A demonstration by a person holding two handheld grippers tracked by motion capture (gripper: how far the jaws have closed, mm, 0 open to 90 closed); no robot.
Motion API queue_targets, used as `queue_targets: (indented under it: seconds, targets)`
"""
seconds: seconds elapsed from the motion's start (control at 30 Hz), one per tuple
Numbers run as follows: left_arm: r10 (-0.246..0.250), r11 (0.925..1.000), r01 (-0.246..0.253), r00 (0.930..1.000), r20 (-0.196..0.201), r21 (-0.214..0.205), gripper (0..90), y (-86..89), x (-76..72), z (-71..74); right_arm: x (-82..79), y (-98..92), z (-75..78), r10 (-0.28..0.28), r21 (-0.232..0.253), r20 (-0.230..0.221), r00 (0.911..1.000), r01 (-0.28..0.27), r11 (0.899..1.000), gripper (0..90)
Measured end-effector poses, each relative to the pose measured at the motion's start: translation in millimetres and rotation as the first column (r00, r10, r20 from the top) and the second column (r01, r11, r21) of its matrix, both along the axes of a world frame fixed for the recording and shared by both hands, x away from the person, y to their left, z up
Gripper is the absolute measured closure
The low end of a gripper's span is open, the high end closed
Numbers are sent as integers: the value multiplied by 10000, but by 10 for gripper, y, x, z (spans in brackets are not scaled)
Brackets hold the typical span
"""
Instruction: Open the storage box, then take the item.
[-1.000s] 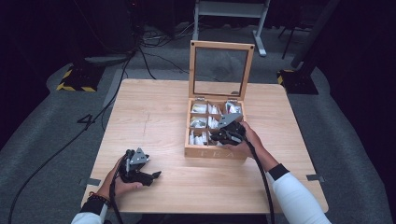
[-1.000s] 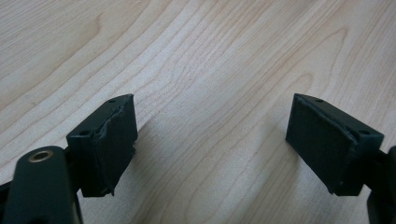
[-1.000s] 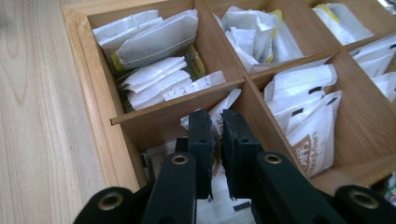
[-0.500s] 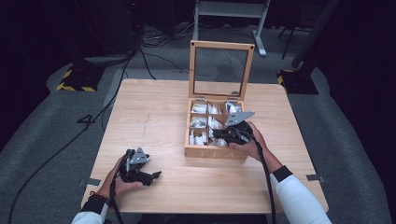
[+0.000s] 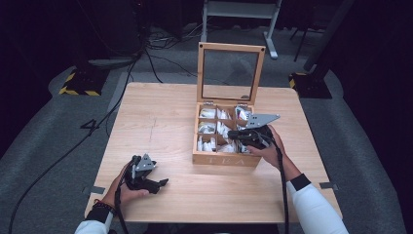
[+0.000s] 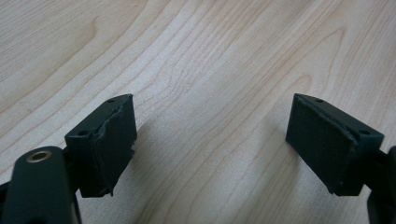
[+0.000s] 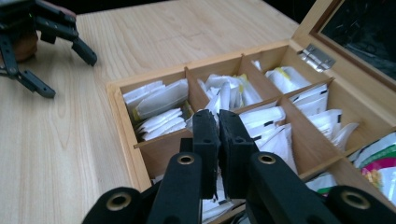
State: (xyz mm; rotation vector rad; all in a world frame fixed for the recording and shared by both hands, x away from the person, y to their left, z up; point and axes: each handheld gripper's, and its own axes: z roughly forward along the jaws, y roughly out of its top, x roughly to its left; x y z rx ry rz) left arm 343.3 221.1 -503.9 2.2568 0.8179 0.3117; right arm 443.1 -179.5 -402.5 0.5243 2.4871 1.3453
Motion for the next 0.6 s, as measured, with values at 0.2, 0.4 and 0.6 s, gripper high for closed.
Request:
queue_targets:
  seconds: [0.2, 0.4, 0.6]
  targets:
    - [15, 10000, -15, 10000, 4, -5, 167, -1, -2, 0, -96, -169, 214, -51, 659, 371, 9993, 26, 9978, 868]
    - [-3, 10000, 3, 10000, -18, -25, 166, -1, 1, -1, -181, -290, 292, -78, 833, 548, 9985, 32, 9965, 869]
    - [-3, 10000, 3, 10000, -23, -26, 166, -1, 1, -1, -265, -390, 325, -117, 941, 640, 9979, 57, 9955, 870]
